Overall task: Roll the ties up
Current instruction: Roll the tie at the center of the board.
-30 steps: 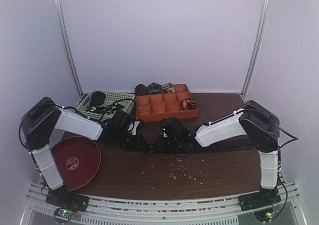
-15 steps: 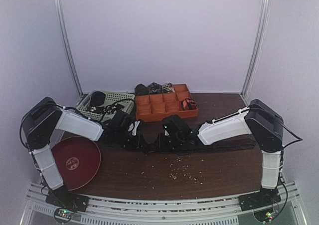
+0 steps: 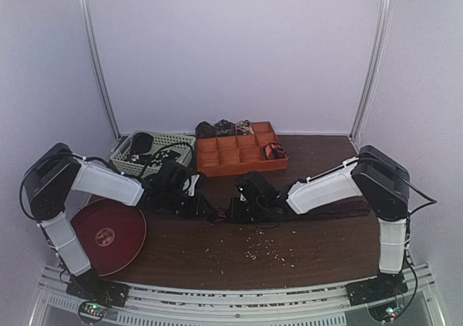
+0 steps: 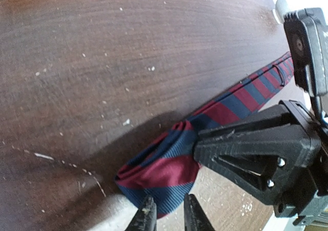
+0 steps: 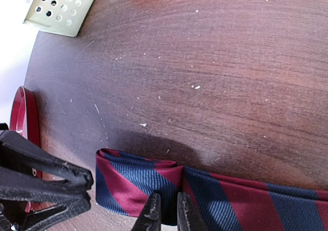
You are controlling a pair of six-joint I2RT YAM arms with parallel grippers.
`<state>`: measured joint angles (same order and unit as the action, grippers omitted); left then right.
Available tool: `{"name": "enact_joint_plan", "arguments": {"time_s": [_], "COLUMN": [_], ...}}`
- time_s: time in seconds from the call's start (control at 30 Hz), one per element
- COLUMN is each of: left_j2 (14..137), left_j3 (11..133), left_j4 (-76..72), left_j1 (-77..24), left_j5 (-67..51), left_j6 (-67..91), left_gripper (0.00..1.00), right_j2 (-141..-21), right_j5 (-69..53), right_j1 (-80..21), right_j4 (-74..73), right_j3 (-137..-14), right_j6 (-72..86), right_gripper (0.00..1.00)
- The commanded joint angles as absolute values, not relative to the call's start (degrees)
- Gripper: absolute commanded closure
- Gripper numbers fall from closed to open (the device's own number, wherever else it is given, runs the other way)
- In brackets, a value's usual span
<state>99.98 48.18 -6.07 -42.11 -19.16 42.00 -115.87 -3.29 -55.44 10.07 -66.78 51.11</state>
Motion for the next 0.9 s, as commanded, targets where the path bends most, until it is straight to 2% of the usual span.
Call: {"name": "enact_joint_plan", "arguments": {"time_s": [0.0, 0.27, 0.5, 0.6, 0.73, 0.87], "left_j2": [98.4, 99.9, 101.6, 99.1, 95.8, 96.9], "left_j3": [46.4, 45.0, 46.6, 47.6, 46.7, 46.4], "left_j4": [-8.8, -13.0, -4.9, -2.2, -0.4, 1.7], "left_j1": [-42.4, -42.6, -42.6, -42.6, -41.9, -41.2], "left_j5": [-21.9, -25.7, -17.0, -15.1, -11.2, -7.7], "left_j6": [43.6, 44.1, 41.1, 40.6, 41.3, 41.5], "left_gripper": [0.80, 0.90, 0.96, 0.95, 0.89, 0.88], "right_j2": [-116.5, -116.7, -116.0, -116.7, -117.7, -118.4], "right_j5": [-3.5, -4.2, -6.9, -6.7, -6.6, -6.3], "right_j1": [-56.0, -56.1, -56.3, -56.2, -56.2, -56.2], "right_j4": [8.7, 10.7, 13.6, 13.2, 13.4, 12.4], "right_j3": [-65.3, -64.4, -62.7, -63.1, -63.7, -64.5], "right_j6": [52.8, 55.3, 57.9, 58.0, 58.3, 58.3], "right_gripper": [0.87, 0.88, 0.89, 0.89, 0.89, 0.89]}}
